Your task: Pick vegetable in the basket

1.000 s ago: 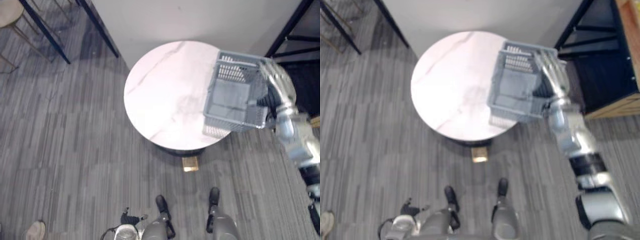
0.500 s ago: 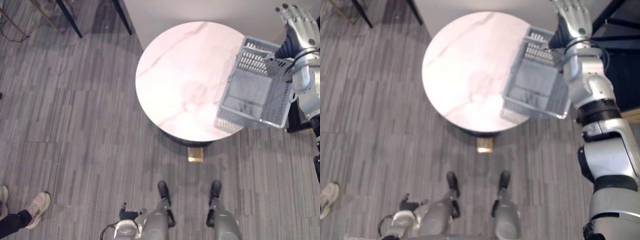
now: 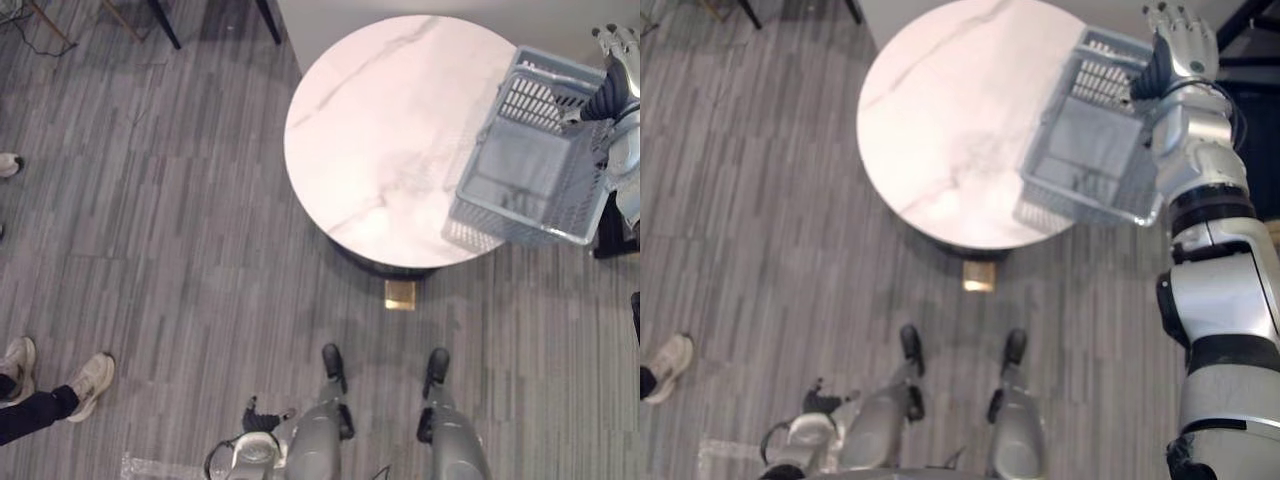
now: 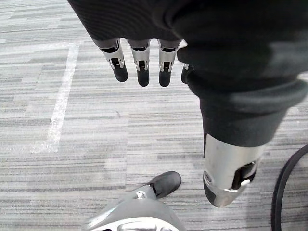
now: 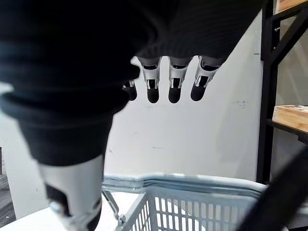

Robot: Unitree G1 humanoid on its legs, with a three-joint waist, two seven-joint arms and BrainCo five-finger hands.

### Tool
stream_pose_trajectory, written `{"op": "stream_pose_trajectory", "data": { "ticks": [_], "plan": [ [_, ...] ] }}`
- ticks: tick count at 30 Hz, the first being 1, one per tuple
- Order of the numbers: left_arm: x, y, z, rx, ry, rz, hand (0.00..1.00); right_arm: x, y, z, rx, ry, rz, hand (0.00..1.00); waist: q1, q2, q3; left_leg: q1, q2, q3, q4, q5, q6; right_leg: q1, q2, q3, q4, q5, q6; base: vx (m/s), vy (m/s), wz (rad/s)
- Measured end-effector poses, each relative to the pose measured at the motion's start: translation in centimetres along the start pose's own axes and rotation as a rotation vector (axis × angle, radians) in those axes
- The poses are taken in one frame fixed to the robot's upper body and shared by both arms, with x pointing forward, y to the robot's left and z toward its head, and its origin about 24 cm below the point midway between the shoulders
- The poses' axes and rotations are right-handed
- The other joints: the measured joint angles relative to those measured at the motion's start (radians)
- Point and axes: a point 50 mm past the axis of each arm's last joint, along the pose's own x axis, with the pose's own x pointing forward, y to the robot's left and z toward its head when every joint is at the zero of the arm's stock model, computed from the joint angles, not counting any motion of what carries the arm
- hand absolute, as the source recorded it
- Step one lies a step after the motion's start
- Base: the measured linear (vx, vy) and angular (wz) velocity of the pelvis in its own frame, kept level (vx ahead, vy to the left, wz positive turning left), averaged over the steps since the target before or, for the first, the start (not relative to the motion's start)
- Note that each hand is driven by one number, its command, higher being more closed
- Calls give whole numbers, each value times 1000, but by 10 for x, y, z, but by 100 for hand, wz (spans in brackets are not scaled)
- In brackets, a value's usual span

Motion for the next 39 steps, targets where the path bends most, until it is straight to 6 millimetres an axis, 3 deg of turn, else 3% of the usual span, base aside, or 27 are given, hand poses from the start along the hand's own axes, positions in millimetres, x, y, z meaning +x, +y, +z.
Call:
{"op": "stream_pose_trajectory", "data": {
  "ticks": [9,21,31,32,39],
  "plan": [
    [1,-3,11,23,-52,-12,0,-2,4,-9,3,45,18,0,-8,11,16,-24,3,-2,0,11,-1,-24,4,1,0,5,-1,6,0,1],
    [1,-4,14,28,-63,-4,0,-4,10,-20,-8,97,50,0,4,22,21,-49,3,-32,0,24,-3,-39,3,-16,6,5,-1,5,2,4],
    [0,-6,20,36,-91,-8,0,4,-6,-14,-8,91,10,0,17,26,23,-85,2,-69,0,40,-1,-53,2,-50,10,5,-1,-5,2,10],
    [0,-6,21,38,-97,-9,0,4,-5,-15,-13,96,16,100,19,28,23,-89,2,-77,0,42,-1,-53,2,-56,10,5,-1,-2,-2,15],
    [0,-8,25,46,-114,-15,0,4,-4,-17,-25,106,23,100,42,40,29,-102,-1,-94,0,47,-1,-54,-1,-73,11,5,-1,-5,-1,7]
  ]
}}
